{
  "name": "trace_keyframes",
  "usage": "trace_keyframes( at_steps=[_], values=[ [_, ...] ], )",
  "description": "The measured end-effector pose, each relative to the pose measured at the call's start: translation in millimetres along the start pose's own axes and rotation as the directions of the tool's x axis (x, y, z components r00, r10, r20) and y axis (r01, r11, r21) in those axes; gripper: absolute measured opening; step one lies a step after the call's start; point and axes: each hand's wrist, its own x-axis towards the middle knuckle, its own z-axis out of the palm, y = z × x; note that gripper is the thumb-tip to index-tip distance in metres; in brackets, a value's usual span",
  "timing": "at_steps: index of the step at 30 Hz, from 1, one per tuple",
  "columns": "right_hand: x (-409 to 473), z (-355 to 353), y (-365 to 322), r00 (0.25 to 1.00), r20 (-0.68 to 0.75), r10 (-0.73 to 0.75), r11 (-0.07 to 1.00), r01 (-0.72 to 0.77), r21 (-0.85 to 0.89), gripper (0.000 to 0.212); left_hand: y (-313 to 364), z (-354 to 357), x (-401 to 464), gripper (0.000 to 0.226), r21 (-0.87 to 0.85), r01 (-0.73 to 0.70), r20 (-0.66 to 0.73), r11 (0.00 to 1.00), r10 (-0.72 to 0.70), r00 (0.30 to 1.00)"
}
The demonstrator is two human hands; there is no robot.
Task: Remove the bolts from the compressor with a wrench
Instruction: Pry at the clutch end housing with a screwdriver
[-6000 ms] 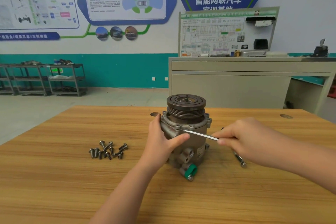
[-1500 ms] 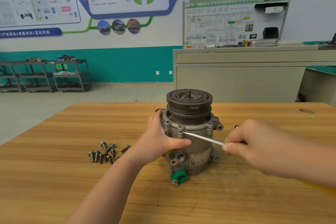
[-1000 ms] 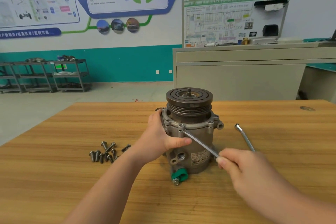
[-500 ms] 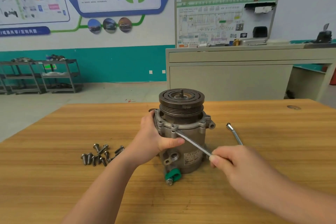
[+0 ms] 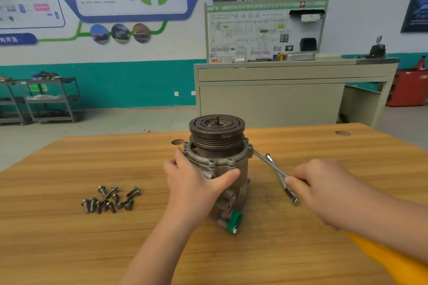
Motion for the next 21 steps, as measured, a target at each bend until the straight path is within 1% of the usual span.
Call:
trace_keyframes(
  at_steps=[3, 6, 8, 11, 15, 18, 21],
  values=[
    [-0.7, -0.7, -0.5, 0.999, 0.025, 0.023, 0.998, -0.025, 0.06, 0.037, 5.1, 0.0, -1.8, 0.136, 0.015, -0.022, -0.007, 1.0, 0.022, 1.0],
    [-0.6, -1.7, -1.0, 0.996, 0.069, 0.056, 0.986, -0.066, 0.152, 0.035, 5.5, -2.3, -0.5, 0.134, 0.012, -0.01, -0.017, 1.0, 0.01, 1.0],
    [-1.3, 1.7, -0.2, 0.996, 0.064, 0.062, 0.982, -0.072, 0.173, 0.034, 4.7, -6.5, 2.4, 0.134, 0.013, 0.018, 0.003, 1.0, -0.018, 1.0],
    [-0.3, 7.9, 1.0, 0.998, 0.033, 0.06, 0.978, -0.065, 0.197, 0.034, 4.0, -10.6, 5.8, 0.124, 0.034, 0.009, 0.05, 0.999, -0.01, 0.999],
    [0.5, 9.2, -1.5, 0.997, 0.029, 0.067, 0.975, -0.072, 0.209, 0.036, 2.1, -11.1, 8.4, 0.119, 0.044, 0.009, 0.047, 0.999, -0.011, 0.999],
    [4.7, 2.1, -7.4, 0.99, 0.117, 0.077, 0.965, -0.104, 0.239, 0.034, -0.7, -11.6, 11.6, 0.115, 0.073, -0.013, 0.061, 0.997, 0.008, 0.998],
    [16.1, -19.0, -8.4, 0.972, 0.211, 0.101, 0.932, -0.166, 0.323, 0.03, -7.8, -14.2, 14.5, 0.115, 0.03, -0.004, 0.078, 1.0, 0.002, 0.997]
  ],
)
